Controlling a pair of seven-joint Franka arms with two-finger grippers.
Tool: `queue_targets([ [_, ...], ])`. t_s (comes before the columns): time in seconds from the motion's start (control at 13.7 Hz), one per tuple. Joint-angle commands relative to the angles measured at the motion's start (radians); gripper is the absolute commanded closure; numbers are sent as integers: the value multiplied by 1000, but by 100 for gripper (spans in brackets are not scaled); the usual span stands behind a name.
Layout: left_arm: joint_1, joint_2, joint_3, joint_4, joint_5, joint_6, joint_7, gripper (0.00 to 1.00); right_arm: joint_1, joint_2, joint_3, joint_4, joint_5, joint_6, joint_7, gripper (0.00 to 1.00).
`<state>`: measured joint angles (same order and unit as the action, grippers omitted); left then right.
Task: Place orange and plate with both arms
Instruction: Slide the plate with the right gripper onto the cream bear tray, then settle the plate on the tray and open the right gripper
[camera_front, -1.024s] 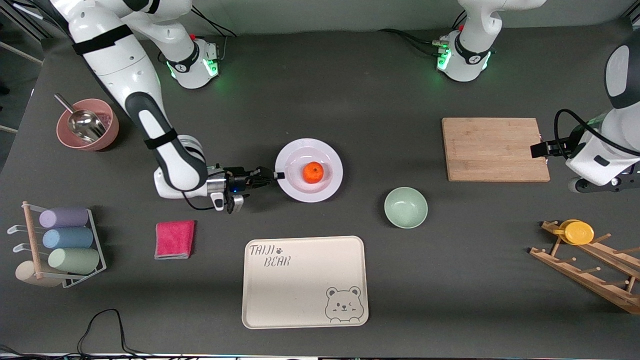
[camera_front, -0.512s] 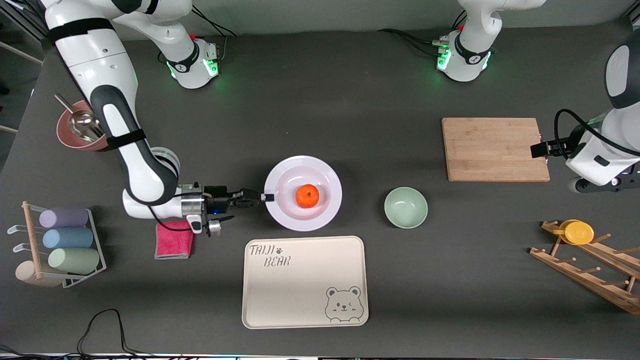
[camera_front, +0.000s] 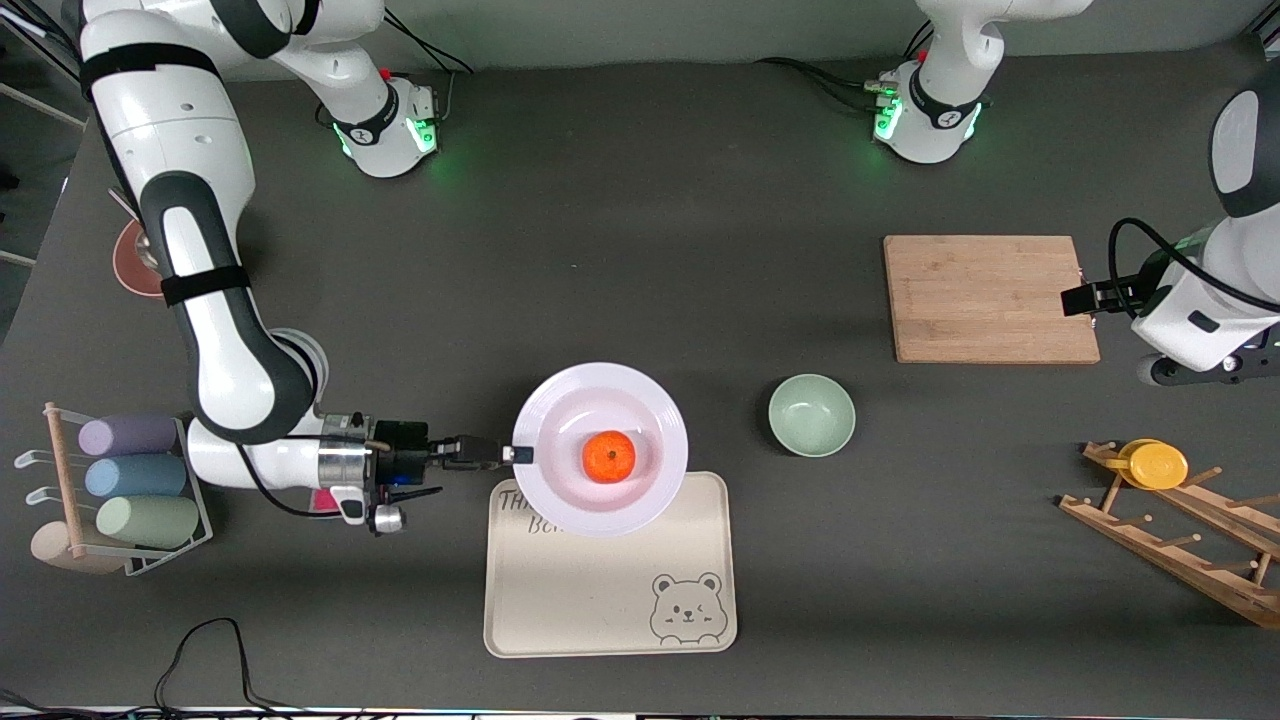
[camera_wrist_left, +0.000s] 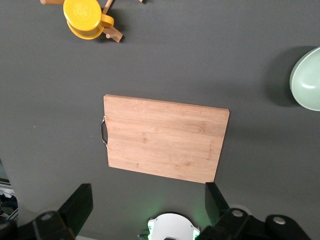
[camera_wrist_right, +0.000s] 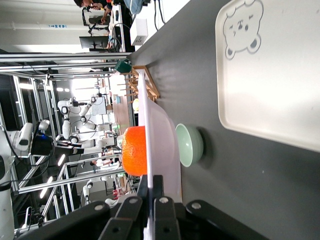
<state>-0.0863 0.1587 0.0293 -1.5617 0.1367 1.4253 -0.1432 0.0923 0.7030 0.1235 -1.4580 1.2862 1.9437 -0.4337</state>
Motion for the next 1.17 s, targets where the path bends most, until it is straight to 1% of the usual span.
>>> queue_targets([
  [0.0, -1, 10, 1, 23, 11, -6, 16, 0, 0, 127, -8, 180, -31, -22, 46, 100],
  [0.07, -1, 10, 1, 23, 11, -6, 16, 0, 0, 159, -10, 209, -33, -5, 46, 100],
  [0.22, -1, 10, 1, 23, 11, -6, 16, 0, 7, 213, -8, 255, -68, 56, 46, 100],
  [0.37, -1, 10, 1, 23, 11, -6, 16, 0, 21, 252, -8, 283, -77, 119, 36, 100],
  [0.51, -1, 10, 1, 23, 11, -6, 16, 0, 35, 292, -8, 306, -105, 168, 35, 100],
  [0.8, -1, 10, 1, 23, 11, -6, 16, 0, 35, 361, -8, 376, -154, 215, 35, 100],
  [1.1, -1, 10, 1, 23, 11, -6, 16, 0, 40, 394, -5, 398, -154, 238, 27, 100],
])
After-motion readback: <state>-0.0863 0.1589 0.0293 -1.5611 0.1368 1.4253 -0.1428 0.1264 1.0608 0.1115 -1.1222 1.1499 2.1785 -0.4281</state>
